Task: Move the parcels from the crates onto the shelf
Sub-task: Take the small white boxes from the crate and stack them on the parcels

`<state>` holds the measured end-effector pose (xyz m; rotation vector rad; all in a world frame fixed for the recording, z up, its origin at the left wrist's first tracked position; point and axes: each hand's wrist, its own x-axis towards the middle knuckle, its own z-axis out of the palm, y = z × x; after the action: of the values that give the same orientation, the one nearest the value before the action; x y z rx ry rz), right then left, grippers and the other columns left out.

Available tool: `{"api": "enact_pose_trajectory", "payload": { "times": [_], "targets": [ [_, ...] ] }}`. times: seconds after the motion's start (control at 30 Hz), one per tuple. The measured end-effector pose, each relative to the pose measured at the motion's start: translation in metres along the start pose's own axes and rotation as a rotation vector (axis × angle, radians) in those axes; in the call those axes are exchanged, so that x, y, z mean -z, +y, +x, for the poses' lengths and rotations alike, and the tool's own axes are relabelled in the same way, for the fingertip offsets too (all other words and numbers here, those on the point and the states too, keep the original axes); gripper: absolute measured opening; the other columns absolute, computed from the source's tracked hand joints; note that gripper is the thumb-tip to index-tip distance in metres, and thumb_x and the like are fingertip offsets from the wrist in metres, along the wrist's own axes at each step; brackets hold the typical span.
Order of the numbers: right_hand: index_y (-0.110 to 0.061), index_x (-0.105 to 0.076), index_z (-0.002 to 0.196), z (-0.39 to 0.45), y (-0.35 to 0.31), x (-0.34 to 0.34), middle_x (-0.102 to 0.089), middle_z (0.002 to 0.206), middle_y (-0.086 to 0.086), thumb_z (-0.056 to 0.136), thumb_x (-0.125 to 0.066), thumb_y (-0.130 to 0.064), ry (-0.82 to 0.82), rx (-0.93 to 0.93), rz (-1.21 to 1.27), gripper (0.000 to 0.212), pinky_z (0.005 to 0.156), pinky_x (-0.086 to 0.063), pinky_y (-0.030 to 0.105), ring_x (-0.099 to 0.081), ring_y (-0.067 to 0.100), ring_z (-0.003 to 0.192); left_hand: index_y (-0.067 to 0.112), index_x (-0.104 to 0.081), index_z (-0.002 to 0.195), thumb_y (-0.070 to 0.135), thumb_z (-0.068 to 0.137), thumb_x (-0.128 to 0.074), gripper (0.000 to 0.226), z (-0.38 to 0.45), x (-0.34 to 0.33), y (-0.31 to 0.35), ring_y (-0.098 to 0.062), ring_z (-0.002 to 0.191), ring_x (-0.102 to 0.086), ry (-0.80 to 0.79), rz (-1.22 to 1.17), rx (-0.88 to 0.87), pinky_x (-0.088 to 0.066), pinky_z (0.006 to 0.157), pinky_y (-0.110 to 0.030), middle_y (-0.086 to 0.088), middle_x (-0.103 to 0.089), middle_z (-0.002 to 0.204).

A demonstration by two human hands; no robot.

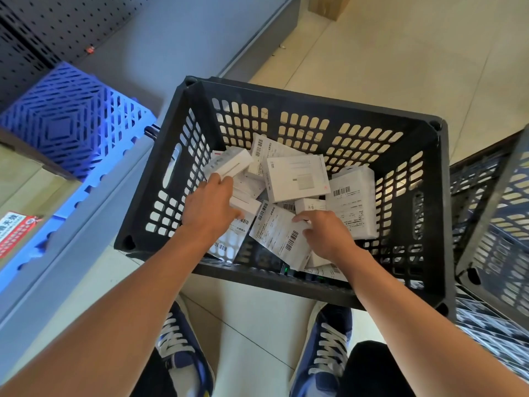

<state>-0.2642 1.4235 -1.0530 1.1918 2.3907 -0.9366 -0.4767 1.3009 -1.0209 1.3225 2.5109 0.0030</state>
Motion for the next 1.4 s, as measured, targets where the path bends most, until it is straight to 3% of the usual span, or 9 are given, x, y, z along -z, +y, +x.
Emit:
{"api": "enact_pose_trajectory", "payload": {
  "times": [0.23, 0.33, 0.83, 1.0, 1.1, 1.13, 1.2, 1.3, 1.4],
  "targets": [
    [-0.026, -0.054, 0.143, -0.001, -0.025, -0.006, -0.057, 0.145, 0.004, 0.099, -0.058, -0.018, 0.042, 0.156, -0.080, 0.045, 0.107, -0.043, 0.049, -0.050, 0.028, 0.129, 0.017, -0.061, 0.107, 0.038, 0.092, -0.070, 0.028, 0.001, 0.002, 0.009, -0.022, 0.099, -0.057, -0.013, -0.032, -0.124, -0.051, 0.076, -0.040, 0.000, -0.056, 0.112],
    [-0.025, -0.044, 0.149, 0.003, -0.047, -0.012, -0.057, 0.143, 0.006, 0.100, -0.061, -0.027, 0.022, 0.273, -0.104, 0.052, 0.104, -0.045, 0.047, -0.052, 0.030, 0.127, 0.019, -0.062, 0.104, 0.021, 0.095, -0.065, 0.010, 0.000, -0.003, 0.017, -0.022, 0.102, -0.056, -0.013, -0.075, -0.199, -0.052, 0.078, -0.042, 0.002, -0.056, 0.110],
    [-0.017, -0.051, 0.123, 0.016, -0.065, -0.019, -0.066, 0.121, 0.010, 0.091, -0.072, -0.016, 0.192, 0.181, 0.180, 0.038, 0.084, -0.056, 0.048, -0.064, 0.029, 0.106, 0.021, -0.064, 0.097, -0.008, 0.084, -0.067, 0.032, 0.003, -0.014, 0.004, -0.021, 0.101, -0.061, 0.017, -0.409, -0.054, -0.055, 0.084, -0.041, 0.003, -0.055, 0.112],
    [-0.018, -0.053, 0.135, 0.017, -0.066, -0.017, -0.068, 0.116, -0.001, 0.088, -0.077, -0.022, 0.151, 0.168, 0.302, 0.053, 0.081, -0.058, 0.037, -0.066, 0.018, 0.097, 0.021, -0.063, 0.104, -0.002, 0.083, -0.073, 0.032, 0.001, -0.011, -0.002, -0.018, 0.093, -0.061, -0.040, -0.481, 0.041, -0.052, 0.078, -0.032, 0.001, -0.061, 0.114],
    [-0.011, -0.072, 0.101, 0.020, -0.061, -0.020, -0.068, 0.084, -0.001, 0.096, -0.067, -0.025, 0.171, 0.174, 0.271, 0.015, 0.061, -0.051, 0.033, -0.061, 0.012, 0.070, 0.025, -0.061, 0.099, 0.000, 0.083, -0.074, 0.033, 0.000, -0.012, -0.001, -0.017, 0.091, -0.061, -0.069, -0.512, 0.047, -0.056, 0.079, -0.037, 0.004, -0.063, 0.109],
    [-0.011, -0.072, 0.092, 0.019, -0.059, -0.020, -0.067, 0.078, -0.001, 0.098, -0.064, -0.023, 0.182, 0.168, 0.279, 0.016, 0.058, -0.045, 0.029, -0.058, 0.011, 0.065, 0.027, -0.060, 0.097, 0.002, 0.083, -0.075, 0.033, 0.000, -0.013, 0.000, -0.017, 0.092, -0.062, -0.087, -0.524, 0.045, -0.056, 0.080, -0.038, 0.006, -0.062, 0.109],
    [-0.012, -0.075, 0.093, 0.017, -0.056, -0.018, -0.070, 0.083, 0.000, 0.099, -0.061, -0.020, 0.184, 0.147, 0.298, 0.017, 0.063, -0.042, 0.027, -0.060, 0.012, 0.072, 0.030, -0.059, 0.096, 0.008, 0.084, -0.078, 0.032, -0.001, -0.015, 0.000, -0.016, 0.096, -0.062, -0.130, -0.556, 0.036, -0.056, 0.081, -0.037, 0.008, -0.062, 0.108],
    [-0.013, -0.072, 0.106, 0.012, -0.054, -0.015, -0.072, 0.098, 0.003, 0.102, -0.056, -0.020, 0.164, 0.105, 0.360, 0.017, 0.073, -0.056, 0.037, -0.066, 0.019, 0.085, 0.030, -0.058, 0.098, 0.014, 0.083, -0.081, 0.032, -0.003, -0.014, 0.001, -0.013, 0.099, -0.062, -0.147, -0.611, 0.011, -0.055, 0.082, -0.034, 0.012, -0.062, 0.107],
    [-0.017, -0.064, 0.102, 0.009, -0.052, -0.006, -0.068, 0.094, -0.002, 0.104, -0.050, -0.020, 0.224, 0.061, 0.418, 0.015, 0.069, -0.058, 0.040, -0.064, 0.015, 0.081, 0.032, -0.057, 0.111, 0.011, 0.083, -0.080, 0.042, -0.005, -0.010, 0.002, -0.012, 0.107, -0.061, -0.161, -0.643, -0.029, -0.056, 0.087, -0.035, 0.013, -0.062, 0.113]
  ]
}}
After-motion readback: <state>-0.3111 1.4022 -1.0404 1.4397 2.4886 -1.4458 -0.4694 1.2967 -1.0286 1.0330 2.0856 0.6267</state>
